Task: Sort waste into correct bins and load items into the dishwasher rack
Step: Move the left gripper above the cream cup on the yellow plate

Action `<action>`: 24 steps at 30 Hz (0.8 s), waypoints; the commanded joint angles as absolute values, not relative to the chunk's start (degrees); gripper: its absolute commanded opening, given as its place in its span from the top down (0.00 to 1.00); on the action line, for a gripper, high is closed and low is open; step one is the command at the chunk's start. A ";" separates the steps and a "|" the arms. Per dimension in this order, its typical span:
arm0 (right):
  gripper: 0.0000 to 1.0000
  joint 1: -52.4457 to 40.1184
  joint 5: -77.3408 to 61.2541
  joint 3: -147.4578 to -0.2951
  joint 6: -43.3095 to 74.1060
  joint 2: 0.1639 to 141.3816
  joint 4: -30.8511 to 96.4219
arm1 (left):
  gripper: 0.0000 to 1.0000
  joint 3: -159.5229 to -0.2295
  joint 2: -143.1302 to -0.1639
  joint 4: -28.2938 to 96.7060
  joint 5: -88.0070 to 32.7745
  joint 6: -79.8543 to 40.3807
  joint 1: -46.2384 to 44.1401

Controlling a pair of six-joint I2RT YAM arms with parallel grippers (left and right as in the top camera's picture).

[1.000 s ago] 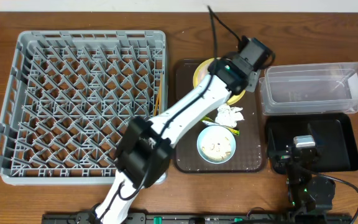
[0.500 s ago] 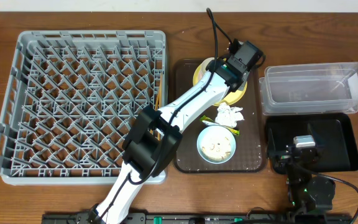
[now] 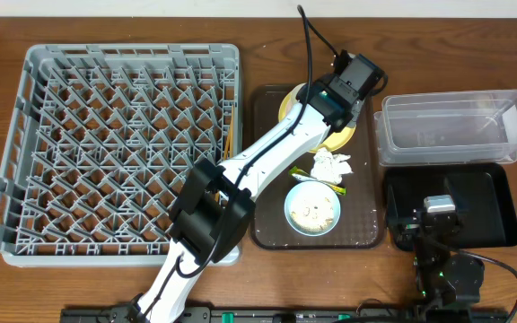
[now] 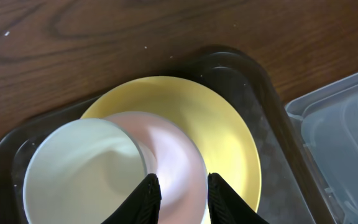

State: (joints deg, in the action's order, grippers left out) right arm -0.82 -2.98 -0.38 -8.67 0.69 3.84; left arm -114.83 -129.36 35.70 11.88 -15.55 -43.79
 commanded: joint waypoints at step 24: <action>0.01 -0.38 -3.07 -0.32 -9.28 0.38 4.08 | 0.78 -109.97 -128.60 33.98 12.73 -14.83 -41.74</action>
